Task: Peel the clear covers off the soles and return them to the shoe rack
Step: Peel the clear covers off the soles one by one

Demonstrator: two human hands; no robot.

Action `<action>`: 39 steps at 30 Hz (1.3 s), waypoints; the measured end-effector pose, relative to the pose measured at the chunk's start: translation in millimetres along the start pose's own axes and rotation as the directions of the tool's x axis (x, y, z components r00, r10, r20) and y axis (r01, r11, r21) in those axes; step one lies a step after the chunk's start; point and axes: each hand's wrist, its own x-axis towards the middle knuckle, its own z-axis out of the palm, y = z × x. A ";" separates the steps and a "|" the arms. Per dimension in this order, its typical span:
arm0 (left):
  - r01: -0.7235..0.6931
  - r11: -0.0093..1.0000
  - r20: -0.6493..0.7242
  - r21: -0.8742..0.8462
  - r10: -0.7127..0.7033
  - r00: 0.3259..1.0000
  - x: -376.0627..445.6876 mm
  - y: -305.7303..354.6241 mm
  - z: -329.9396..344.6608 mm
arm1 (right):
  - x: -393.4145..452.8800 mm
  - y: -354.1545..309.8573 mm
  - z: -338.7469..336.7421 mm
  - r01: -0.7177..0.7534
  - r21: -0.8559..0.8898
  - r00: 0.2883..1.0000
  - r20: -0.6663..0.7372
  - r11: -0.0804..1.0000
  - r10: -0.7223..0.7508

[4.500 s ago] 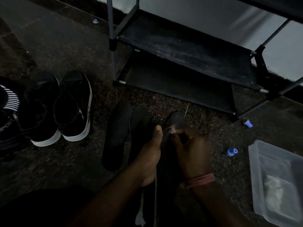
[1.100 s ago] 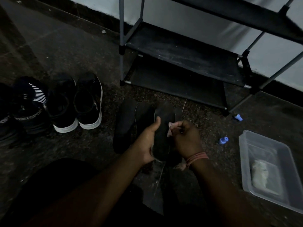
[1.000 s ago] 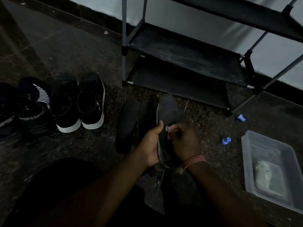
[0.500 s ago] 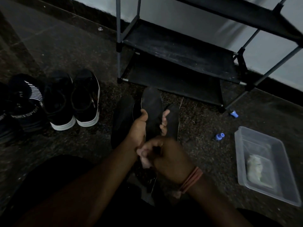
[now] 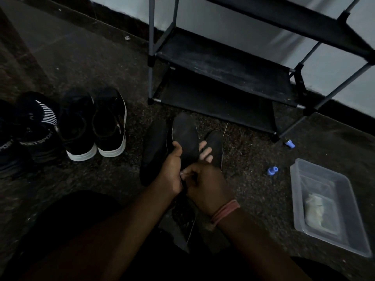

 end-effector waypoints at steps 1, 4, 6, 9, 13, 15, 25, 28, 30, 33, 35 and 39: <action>-0.028 1.000 -0.012 -0.011 0.028 1.000 0.6 -1.0 2.2 | -5.4 -1.3 -2.9 -0.013 0.056 0.999 0.049 0.998 0.010; -0.051 0.999 -0.015 -0.019 0.051 0.999 7.7 0.3 8.1 | -24.9 -0.8 -13.3 -0.184 0.290 0.967 0.223 0.939 0.120; -0.040 0.998 0.009 0.053 0.040 0.999 7.0 3.6 13.6 | -28.2 5.7 -27.0 -0.250 0.428 0.964 0.189 0.868 0.185; 0.043 0.978 0.031 0.206 -0.050 0.998 2.3 -2.0 13.5 | -16.0 21.7 -60.9 -0.273 0.548 0.951 0.031 0.790 0.307; 0.088 0.927 0.032 0.365 -0.107 0.994 -1.5 -20.8 13.4 | -10.8 45.5 -76.7 -0.454 0.436 0.881 0.092 0.777 0.463; 0.104 0.898 0.012 0.428 -0.121 0.993 0.0 -27.9 13.3 | -9.7 48.3 -67.6 -0.599 0.482 0.796 0.273 0.639 0.540; 0.115 0.861 0.111 0.495 -0.193 0.975 10.8 -48.2 11.5 | 15.3 86.1 -64.8 -0.609 0.282 0.789 0.116 0.742 0.603; 0.070 0.848 0.057 0.525 -0.117 0.992 15.8 -48.6 8.9 | 21.9 116.9 -71.6 -0.655 0.168 0.734 -0.088 0.737 0.673; 0.063 0.856 0.047 0.513 -0.102 0.994 17.2 -47.1 5.0 | 23.7 134.7 -72.3 -0.694 0.104 0.702 -0.121 0.712 0.702; 0.069 0.852 0.026 0.519 -0.097 0.995 18.7 -47.5 0.0 | 25.1 151.3 -68.2 -0.713 -0.033 0.700 -0.097 0.701 0.707; 0.072 0.840 0.006 0.538 -0.090 0.996 19.4 -49.9 -3.0 | 25.3 161.5 -62.6 -0.725 -0.073 0.689 -0.094 0.685 0.719; 0.087 0.825 -0.031 0.558 -0.085 0.996 18.6 -52.8 -4.8 | 27.6 169.2 -53.7 -0.722 -0.157 0.684 -0.012 0.674 0.730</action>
